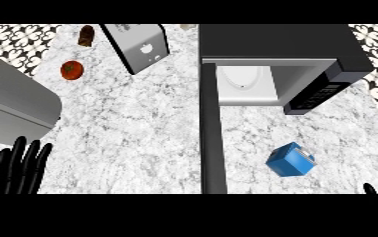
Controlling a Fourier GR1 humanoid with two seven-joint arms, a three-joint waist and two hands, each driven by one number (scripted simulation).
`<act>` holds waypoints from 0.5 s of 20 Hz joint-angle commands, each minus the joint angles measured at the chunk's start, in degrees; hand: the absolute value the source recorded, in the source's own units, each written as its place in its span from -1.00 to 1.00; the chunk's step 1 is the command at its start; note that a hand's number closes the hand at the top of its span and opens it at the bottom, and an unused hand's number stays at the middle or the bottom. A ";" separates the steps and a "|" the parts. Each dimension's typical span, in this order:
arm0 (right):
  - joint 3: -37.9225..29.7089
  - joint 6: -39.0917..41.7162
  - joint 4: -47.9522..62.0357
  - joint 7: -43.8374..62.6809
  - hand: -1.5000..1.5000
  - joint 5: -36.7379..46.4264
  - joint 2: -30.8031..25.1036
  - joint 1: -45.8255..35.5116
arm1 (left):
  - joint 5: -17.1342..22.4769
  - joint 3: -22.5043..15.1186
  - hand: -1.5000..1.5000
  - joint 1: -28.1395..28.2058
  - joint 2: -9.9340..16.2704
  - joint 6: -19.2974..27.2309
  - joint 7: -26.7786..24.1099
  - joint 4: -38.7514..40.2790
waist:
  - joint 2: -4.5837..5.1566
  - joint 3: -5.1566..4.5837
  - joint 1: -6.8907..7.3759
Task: Pick up the milk, place it into the microwave and close the microwave
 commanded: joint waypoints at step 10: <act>-1.63 -1.99 18.41 -10.18 -1.00 4.57 -0.52 -12.31 | -0.04 0.79 -1.00 3.03 -0.14 -3.65 -5.16 2.18 | 0.16 -0.01 0.11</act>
